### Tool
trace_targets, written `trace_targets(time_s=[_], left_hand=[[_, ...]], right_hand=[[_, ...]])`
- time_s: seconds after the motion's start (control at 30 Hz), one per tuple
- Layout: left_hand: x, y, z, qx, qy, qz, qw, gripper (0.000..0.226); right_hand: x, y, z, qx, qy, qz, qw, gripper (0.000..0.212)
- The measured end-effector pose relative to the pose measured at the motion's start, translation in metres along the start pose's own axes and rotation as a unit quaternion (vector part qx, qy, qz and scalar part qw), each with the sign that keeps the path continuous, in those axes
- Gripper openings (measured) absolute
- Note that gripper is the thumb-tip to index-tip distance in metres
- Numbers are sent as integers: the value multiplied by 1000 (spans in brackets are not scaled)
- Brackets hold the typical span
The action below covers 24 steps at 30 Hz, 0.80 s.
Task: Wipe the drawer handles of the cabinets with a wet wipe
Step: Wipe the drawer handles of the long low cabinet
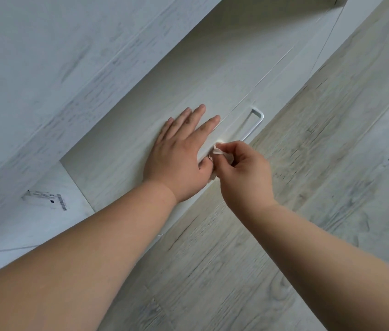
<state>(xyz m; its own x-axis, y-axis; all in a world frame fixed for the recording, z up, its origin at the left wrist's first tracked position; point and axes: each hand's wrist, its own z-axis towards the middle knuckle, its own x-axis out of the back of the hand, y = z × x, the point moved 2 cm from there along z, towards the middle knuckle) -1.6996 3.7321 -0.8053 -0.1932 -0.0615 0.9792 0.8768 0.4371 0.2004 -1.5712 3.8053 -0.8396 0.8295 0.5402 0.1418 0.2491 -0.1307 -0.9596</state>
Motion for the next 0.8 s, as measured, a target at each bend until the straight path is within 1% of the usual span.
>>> trace_targets(time_s=[0.13,0.27,0.37,0.47,0.53,0.6,0.7,0.8], left_hand=[[0,-1,0,1,3,4,1000,76],[-1,0,-1,3,18,-10,1000,75],[-2,-1,-2,1,28,2,1000,74],[-2,-2,-2,-4,26,15,1000,74],[-2,-1,-1,-4,21,17,1000,75],[-2,-1,-1,-2,18,20,1000,76],[-1,0,-2,3,12,24,1000,77],[0,1,-2,5,9,22,1000,76]], right_hand=[[15,0,4,20,12,2,1000,7],[-1,4,-2,11,-22,-4,1000,9],[1,6,-2,23,-33,-14,999,8],[12,1,-1,41,-43,-10,998,20],[16,-2,-1,44,-49,-14,998,24],[21,-2,1,41,-44,-28,998,20],[36,-4,12,45,-9,-55,997,9],[54,-9,37,52,5,-102,993,12]])
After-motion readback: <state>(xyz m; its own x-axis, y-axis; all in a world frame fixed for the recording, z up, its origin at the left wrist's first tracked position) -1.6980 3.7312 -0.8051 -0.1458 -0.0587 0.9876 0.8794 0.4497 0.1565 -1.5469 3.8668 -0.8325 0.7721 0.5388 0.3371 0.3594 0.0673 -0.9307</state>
